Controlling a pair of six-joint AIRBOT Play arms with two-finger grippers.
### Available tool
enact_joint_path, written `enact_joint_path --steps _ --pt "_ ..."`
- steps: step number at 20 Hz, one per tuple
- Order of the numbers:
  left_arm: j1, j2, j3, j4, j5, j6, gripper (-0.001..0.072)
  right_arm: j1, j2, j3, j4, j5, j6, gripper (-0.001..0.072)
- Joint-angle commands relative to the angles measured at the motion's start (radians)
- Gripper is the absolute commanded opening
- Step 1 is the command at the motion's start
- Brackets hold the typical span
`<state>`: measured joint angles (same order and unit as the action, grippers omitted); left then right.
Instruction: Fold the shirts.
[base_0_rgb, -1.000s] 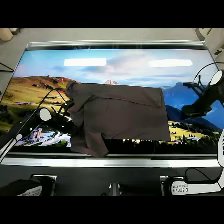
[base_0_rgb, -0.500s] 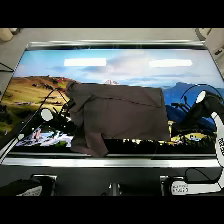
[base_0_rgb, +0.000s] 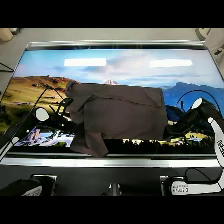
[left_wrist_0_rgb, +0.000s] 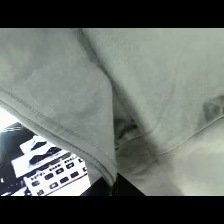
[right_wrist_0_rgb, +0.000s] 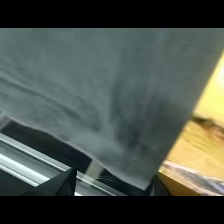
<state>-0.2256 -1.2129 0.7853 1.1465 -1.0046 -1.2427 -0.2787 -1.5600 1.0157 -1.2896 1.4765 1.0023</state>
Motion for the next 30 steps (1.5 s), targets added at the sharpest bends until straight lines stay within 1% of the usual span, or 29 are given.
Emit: enact_joint_path --steps 1,2,4,5,6,7,10,12,14,16,17,19,20,21,22,23,24,26,28,30 --pt "0.001 0.015 0.0 -0.007 0.0 -0.006 0.0041 0.001 -0.002 -0.017 0.061 -0.063 0.001 0.0493" --pt "0.001 0.015 0.0 -0.014 0.0 -0.006 0.0041 0.002 -0.002 -0.017 0.065 -0.068 0.007 0.0481" --pt "0.001 0.015 0.0 -0.022 0.001 -0.006 0.004 0.018 -0.002 -0.017 0.062 -0.073 0.006 0.0356" --pt "0.001 0.015 0.0 -0.021 0.001 -0.006 0.0041 0.039 -0.002 -0.017 0.046 -0.087 0.006 0.0235" --pt "0.001 0.015 0.0 -0.022 0.0 -0.006 0.0041 0.06 -0.002 -0.016 0.031 -0.101 0.01 0.005" --pt "0.002 0.016 0.002 -0.021 -0.001 -0.014 0.0041 0.075 -0.001 -0.014 0.029 -0.107 0.017 0.002" --pt "0.014 0.055 0.074 -0.02 -0.045 -0.018 0.0038 0.081 0.029 0.066 0.055 -0.058 -0.018 0.0019" --pt "0.052 0.126 0.224 -0.02 -0.085 -0.028 0.0037 0.081 0.118 0.197 0.056 -0.051 -0.04 0.0019" --pt "0.121 0.217 0.459 -0.016 -0.086 -0.07 0.0037 0.081 0.252 0.395 0.055 -0.092 -0.051 0.0019" --pt "0.211 0.29 0.762 -0.012 -0.067 -0.085 0.0038 0.081 0.411 0.615 0.038 -0.224 -0.06 0.0019" --pt "0.254 0.321 0.916 -0.013 -0.032 -0.085 0.0038 0.081 0.499 0.716 0.014 -0.325 -0.061 0.0019" --pt "0.298 0.37 1.142 -0.013 0.055 -0.086 0.0038 0.081 0.666 0.83 -0.023 -0.52 -0.055 0.0019" --pt "0.299 0.392 1.209 -0.014 0.097 -0.086 0.0038 0.081 0.745 0.847 -0.054 -0.585 -0.056 0.0018" --pt "0.299 0.413 1.249 -0.016 0.13 -0.1 0.0038 0.081 0.805 0.847 -0.095 -0.6 -0.037 0.0018" --pt "0.299 0.438 1.257 -0.015 0.153 -0.137 0.0038 0.081 0.845 0.847 -0.145 -0.576 0.007 0.0018" --pt "0.299 0.455 1.257 -0.014 0.156 -0.167 0.0038 0.081 0.875 0.847 -0.161 -0.531 0.033 0.0018" --pt "0.299 0.465 1.256 -0.014 0.155 -0.194 0.0038 0.081 0.89 0.847 -0.162 -0.488 0.033 0.0018" --pt "0.299 0.468 1.254 -0.014 0.153 -0.209 0.0038 0.081 0.894 0.847 -0.163 -0.439 0.033 0.0018" --pt "0.3 0.462 1.254 -0.013 0.154 -0.232 0.0038 0.081 0.885 0.847 -0.162 -0.426 0.033 0.0018" --pt "0.3 0.456 1.254 0.013 0.153 -0.234 0.0038 0.081 0.87 0.847 -0.163 -0.413 0.031 0.0018"
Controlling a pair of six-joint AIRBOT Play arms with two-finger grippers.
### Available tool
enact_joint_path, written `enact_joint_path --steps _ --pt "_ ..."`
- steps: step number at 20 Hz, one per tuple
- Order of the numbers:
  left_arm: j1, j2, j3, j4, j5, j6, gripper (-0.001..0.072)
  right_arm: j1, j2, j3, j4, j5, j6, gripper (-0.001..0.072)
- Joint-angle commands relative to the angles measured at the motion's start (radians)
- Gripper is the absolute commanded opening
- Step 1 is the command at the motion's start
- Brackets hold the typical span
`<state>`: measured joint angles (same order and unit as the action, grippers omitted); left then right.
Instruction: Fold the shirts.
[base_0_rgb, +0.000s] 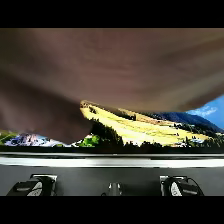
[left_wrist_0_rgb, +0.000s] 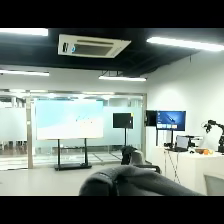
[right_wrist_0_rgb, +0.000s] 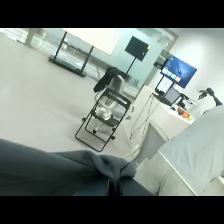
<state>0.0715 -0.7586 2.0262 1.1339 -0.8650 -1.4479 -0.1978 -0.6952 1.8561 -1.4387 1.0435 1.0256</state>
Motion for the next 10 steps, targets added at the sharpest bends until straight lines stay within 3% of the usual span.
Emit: enact_joint_path --steps 1,5,8,10 --pt "0.003 -0.003 0.013 0.047 0.012 -0.037 0.0038 0.0 -0.004 0.006 -0.014 0.033 0.005 0.0018" --pt "0.003 -0.067 0.011 0.101 -0.105 -0.057 0.0037 0.0 -0.103 0.006 -0.013 0.154 0.001 0.0017" --pt "0.003 -0.177 -0.055 0.101 -0.273 -0.056 0.0038 0.0 -0.281 0.005 -0.011 0.336 -0.074 0.0017" --pt "0.002 -0.252 -0.164 0.101 -0.31 -0.056 0.0038 0.001 -0.437 -0.008 -0.011 0.455 -0.085 0.0017"
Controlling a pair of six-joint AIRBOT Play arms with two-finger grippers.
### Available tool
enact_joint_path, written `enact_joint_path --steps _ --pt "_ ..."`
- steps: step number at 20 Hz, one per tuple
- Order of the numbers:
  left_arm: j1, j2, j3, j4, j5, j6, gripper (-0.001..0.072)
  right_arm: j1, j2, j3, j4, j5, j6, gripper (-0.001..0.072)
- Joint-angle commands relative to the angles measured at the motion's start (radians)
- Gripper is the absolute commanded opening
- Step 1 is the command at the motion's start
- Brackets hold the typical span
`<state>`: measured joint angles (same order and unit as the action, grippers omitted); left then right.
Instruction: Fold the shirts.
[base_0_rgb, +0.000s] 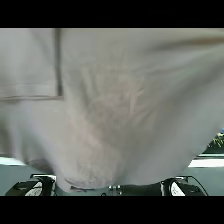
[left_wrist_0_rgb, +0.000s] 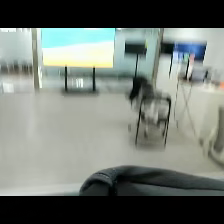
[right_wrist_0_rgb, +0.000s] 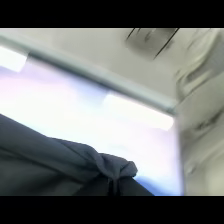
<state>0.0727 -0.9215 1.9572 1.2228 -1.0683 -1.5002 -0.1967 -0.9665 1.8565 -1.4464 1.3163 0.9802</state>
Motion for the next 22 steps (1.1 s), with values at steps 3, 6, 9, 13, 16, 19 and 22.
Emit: enact_joint_path --steps 3,6,9,13,16,19,22 --pt "0.001 -0.214 -0.317 0.012 -0.069 0.0 0.004 0.002 -0.415 -0.037 0.007 0.255 -0.03 0.0017" --pt "0.001 -0.375 -0.48 0.009 0.061 0.0 0.004 0.027 -0.617 -0.037 0.003 0.169 -0.02 0.0017" --pt "0.001 -0.566 -0.468 -0.04 0.161 0.012 0.0041 0.081 -0.735 -0.037 -0.006 -0.069 -0.005 0.0018" --pt "0.001 -0.714 -0.414 -0.098 0.336 0.064 0.0041 0.11 -0.807 -0.037 -0.005 -0.429 0.076 0.0018" --pt "0.001 -0.772 -0.374 -0.098 0.466 0.064 0.004 0.106 -0.847 -0.037 -0.006 -0.617 0.164 0.0018" --pt "0.0 -0.824 -0.331 -0.103 0.534 0.06 0.004 0.108 -0.892 -0.037 0.015 -0.662 0.164 0.0018" --pt "-0.016 -0.88 -0.332 -0.126 0.513 0.06 0.0041 0.108 -0.951 -0.037 0.074 -0.573 0.164 0.0019"
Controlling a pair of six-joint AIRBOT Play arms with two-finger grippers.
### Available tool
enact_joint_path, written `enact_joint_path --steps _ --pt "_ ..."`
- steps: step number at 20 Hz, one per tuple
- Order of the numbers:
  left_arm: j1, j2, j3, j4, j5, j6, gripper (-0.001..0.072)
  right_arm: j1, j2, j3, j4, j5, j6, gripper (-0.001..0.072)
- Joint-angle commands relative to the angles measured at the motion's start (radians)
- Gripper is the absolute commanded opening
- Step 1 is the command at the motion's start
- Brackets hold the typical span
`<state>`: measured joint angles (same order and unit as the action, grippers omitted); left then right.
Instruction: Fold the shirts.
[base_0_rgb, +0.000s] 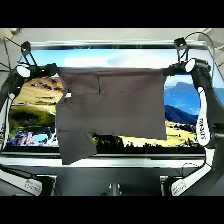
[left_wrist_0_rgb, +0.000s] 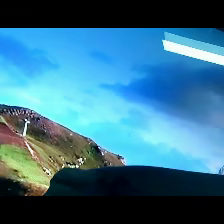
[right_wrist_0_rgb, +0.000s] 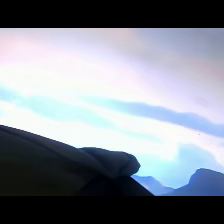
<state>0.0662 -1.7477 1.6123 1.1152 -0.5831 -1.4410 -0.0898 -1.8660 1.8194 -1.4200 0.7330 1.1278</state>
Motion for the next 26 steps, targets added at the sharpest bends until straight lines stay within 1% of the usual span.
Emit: enact_joint_path --steps 1,3,5,6,7,8,10,12,14,16,20,23,24,25,26 --pt "-0.016 -0.071 0.014 -0.018 0.003 0.002 0.004 0.001 -0.069 0.0 0.06 0.049 0.016 0.0019" --pt "-0.016 -0.068 0.018 -0.016 -0.035 0.022 0.004 0.001 -0.069 0.001 0.063 0.108 0.003 0.002" --pt "0.005 -0.034 0.047 -0.016 -0.13 0.115 0.0041 -0.007 -0.026 0.002 0.048 0.183 -0.027 0.002" --pt "0.019 -0.012 0.059 -0.016 -0.204 0.134 0.0041 -0.011 0.002 0.002 0.037 0.249 -0.062 0.002" --pt "0.034 0.01 0.069 -0.014 -0.303 0.134 0.0041 -0.013 0.025 0.002 0.036 0.326 -0.097 0.002" --pt "0.048 0.025 0.072 -0.007 -0.401 0.133 0.0041 -0.013 0.04 0.002 0.031 0.415 -0.108 0.002" --pt "0.068 0.023 0.068 0.016 -0.612 0.131 0.004 -0.012 0.036 -0.002 0.035 0.606 -0.108 0.0019" --pt "0.07 0.003 0.026 0.022 -0.725 0.106 0.004 -0.012 -0.004 -0.002 0.045 0.726 -0.109 0.002" --pt "0.07 -0.015 -0.04 0.023 -0.76 0.105 0.004 -0.012 -0.045 -0.002 0.051 0.761 -0.109 0.002" --pt "0.077 -0.021 -0.083 0.057 -0.761 0.071 0.004 -0.012 -0.074 -0.002 0.056 0.78 -0.105 0.0019" --pt "0.093 -0.023 -0.085 0.075 -0.76 0.053 0.004 -0.012 -0.097 -0.002 0.056 0.849 -0.097 0.002" --pt "0.097 -0.023 -0.085 0.074 -0.755 0.053 0.0041 -0.012 -0.1 -0.002 0.055 0.854 -0.084 0.0021" --pt "0.097 -0.023 -0.085 0.074 -0.755 0.053 0.0049 -0.012 -0.1 -0.002 0.056 0.851 -0.08 0.0047" --pt "0.1 -0.023 -0.076 0.074 -0.761 0.053 0.0128 -0.013 -0.097 0.0 0.056 0.851 -0.081 0.0226" --pt "0.106 -0.022 -0.056 0.073 -0.777 0.053 0.0368 -0.014 -0.088 0.001 0.056 0.851 -0.082 0.0361"
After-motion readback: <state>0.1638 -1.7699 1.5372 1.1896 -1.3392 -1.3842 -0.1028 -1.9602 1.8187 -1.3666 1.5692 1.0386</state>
